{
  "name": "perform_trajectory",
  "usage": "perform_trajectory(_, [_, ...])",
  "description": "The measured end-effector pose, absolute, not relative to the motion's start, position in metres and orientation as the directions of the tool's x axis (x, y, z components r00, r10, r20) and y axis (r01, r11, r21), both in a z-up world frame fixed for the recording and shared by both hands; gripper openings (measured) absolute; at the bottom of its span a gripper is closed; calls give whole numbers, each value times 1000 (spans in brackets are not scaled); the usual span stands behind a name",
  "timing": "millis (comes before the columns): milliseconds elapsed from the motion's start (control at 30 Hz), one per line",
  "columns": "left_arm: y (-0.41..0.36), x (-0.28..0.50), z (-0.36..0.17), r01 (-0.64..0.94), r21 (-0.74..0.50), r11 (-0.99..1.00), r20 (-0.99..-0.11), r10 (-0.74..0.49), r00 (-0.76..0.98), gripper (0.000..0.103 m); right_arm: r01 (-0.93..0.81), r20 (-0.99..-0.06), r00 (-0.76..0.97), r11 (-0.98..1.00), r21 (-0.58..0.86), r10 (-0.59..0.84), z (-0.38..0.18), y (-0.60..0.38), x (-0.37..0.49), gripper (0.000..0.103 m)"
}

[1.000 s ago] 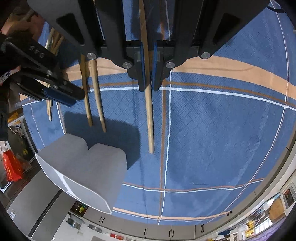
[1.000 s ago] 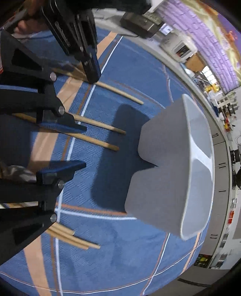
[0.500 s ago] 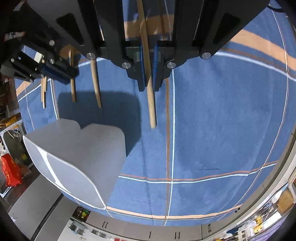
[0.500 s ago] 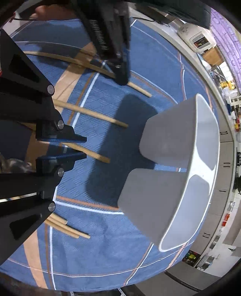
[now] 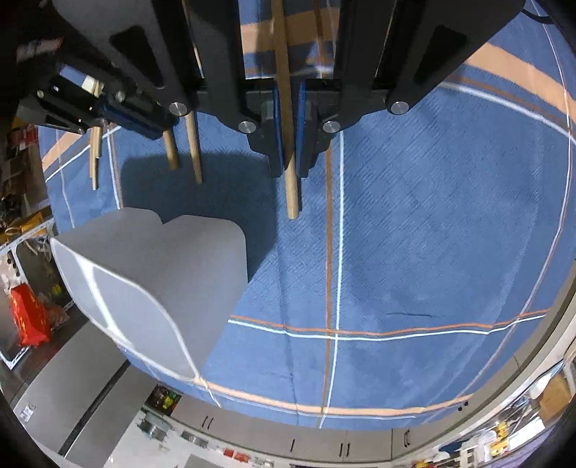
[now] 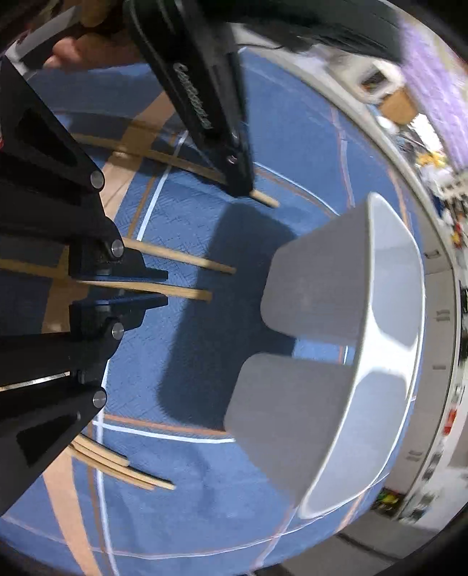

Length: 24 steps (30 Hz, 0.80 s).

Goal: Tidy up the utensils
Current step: 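Close the right tool on a wooden chopstick while the left tool holds its chopstick, then lift both held chopsticks upright and carry them above the white holder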

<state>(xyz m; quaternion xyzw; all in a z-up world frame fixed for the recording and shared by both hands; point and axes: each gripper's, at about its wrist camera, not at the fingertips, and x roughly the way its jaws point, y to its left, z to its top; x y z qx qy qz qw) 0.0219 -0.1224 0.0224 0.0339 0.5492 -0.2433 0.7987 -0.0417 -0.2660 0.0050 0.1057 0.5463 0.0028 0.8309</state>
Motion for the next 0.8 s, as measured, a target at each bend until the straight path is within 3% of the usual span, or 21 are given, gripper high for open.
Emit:
perform_trajectory(233, [-102, -8, 58, 435, -202, 878, -852, -377, 364, 6, 129, -819, 546, 948, 290, 176, 37, -275, -66, 6])
perform_trajectory(800, [-61, -108, 153, 438, -151, 886, -678, -416, 606, 6, 108, -630, 765, 935, 337, 138, 122, -296, -182, 6])
